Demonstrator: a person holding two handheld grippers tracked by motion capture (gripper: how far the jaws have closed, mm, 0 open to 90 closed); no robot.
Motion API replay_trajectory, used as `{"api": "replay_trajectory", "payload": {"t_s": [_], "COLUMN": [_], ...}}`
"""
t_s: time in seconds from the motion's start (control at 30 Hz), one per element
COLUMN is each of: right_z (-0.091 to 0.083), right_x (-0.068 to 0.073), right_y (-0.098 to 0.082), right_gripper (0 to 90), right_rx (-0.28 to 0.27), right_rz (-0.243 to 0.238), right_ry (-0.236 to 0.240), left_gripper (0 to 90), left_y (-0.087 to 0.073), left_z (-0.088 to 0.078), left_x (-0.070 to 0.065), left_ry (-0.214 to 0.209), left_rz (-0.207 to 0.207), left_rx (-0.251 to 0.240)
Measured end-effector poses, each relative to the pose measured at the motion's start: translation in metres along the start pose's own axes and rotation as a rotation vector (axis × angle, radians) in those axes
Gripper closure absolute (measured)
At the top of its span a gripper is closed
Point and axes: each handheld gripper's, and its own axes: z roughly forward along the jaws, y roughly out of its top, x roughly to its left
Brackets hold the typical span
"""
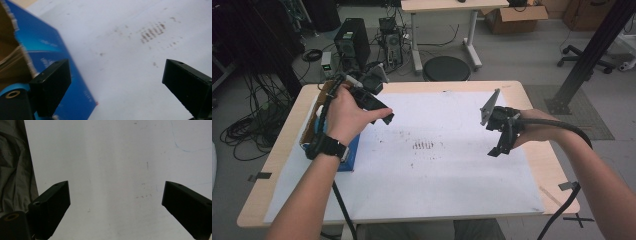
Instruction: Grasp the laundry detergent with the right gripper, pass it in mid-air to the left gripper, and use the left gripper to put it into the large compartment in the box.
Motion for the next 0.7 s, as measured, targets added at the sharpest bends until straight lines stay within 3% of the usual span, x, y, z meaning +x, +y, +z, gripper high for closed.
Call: {"api": "replay_trajectory", "payload": {"t_s": [0.3,0.43,0.7], "right_z": [0.004,0.005,0.008], "right_x": [-0.002,-0.003,-0.005], "right_y": [0.005,0.007,0.009], "right_gripper": [6.6,6.4,6.2], "right_rx": [-0.034,-0.038,-0.039], "right_rz": [-0.006,-0.009,-0.017], "right_ry": [0.031,0.040,0.043], "left_gripper": [4.8,4.8,4.7], "left_y": [0.001,0.000,-0.001], "left_z": [0.029,0.040,0.046], "left_x": [-0.039,-0.045,-0.043], "left_ry": [-0.088,-0.104,-0.113], "left_rz": [0.133,0.148,0.143], "left_rx": [0.041,0.065,0.074]}}
